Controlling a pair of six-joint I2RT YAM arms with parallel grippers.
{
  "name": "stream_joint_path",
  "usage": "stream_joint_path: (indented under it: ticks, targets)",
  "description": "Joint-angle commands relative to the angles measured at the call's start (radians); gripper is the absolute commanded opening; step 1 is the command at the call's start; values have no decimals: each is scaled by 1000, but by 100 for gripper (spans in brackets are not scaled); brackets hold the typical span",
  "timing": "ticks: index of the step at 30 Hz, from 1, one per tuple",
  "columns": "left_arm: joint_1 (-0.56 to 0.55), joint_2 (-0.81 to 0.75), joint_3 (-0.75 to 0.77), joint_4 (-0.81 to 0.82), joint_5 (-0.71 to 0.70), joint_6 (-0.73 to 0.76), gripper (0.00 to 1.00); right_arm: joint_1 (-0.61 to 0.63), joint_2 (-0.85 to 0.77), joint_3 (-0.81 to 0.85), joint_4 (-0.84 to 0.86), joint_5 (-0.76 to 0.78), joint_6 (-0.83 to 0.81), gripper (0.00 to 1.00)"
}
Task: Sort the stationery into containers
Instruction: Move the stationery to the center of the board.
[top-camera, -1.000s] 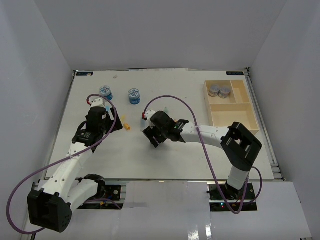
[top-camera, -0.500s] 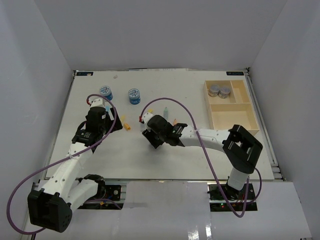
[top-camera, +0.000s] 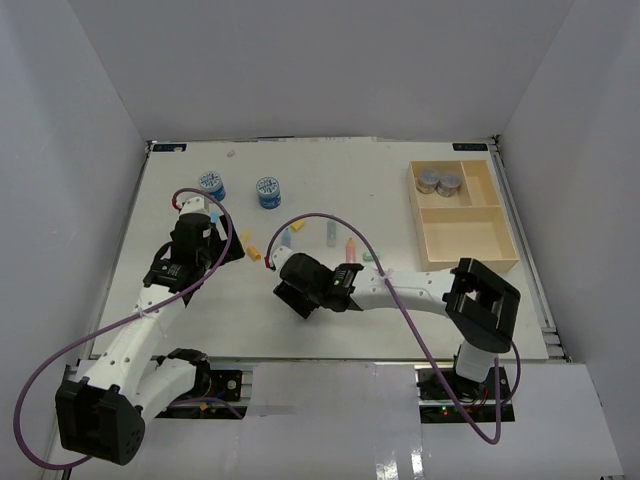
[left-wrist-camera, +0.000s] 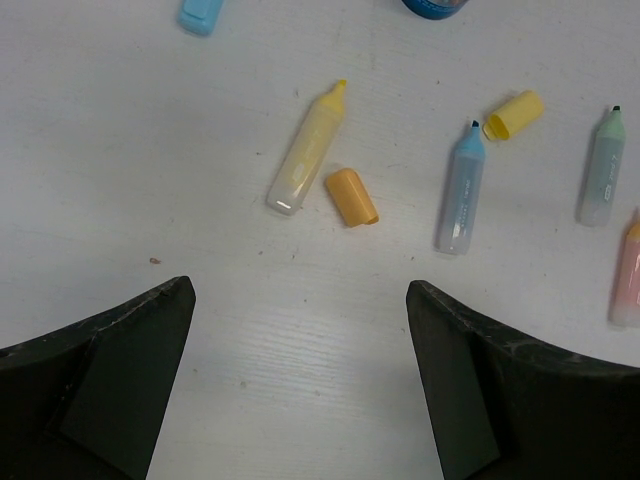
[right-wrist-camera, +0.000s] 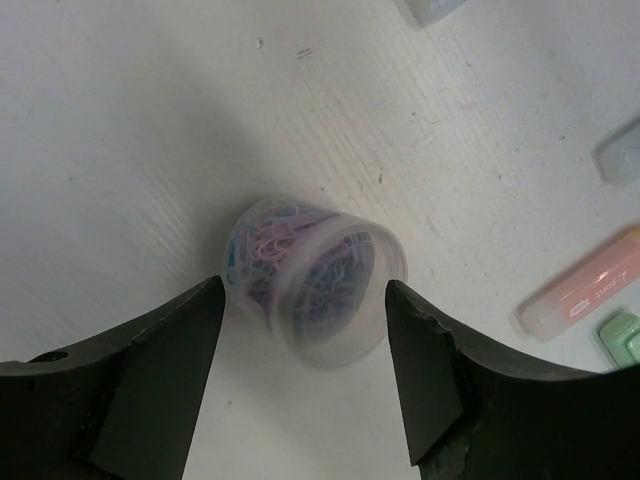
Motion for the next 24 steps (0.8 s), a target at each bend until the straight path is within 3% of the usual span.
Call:
stream_joint_path:
  ticks: [1, 8, 14, 18, 24]
  targets:
    - [8, -19, 5, 10, 2, 7, 98, 29, -40, 56, -51, 39, 11, 72]
    - [13, -19, 5, 11, 5, 7, 98, 48, -91, 76, -65, 28, 17, 73]
    - [15, -17, 5, 13, 11, 5, 98, 41, -94, 69, -72, 85, 10, 86]
    - [16, -16, 5, 11, 16, 7, 98, 18, -51, 73, -68, 24, 34, 96]
    - [16, -20, 2, 13, 16, 7, 98, -26, -7, 69, -31, -72, 37, 98]
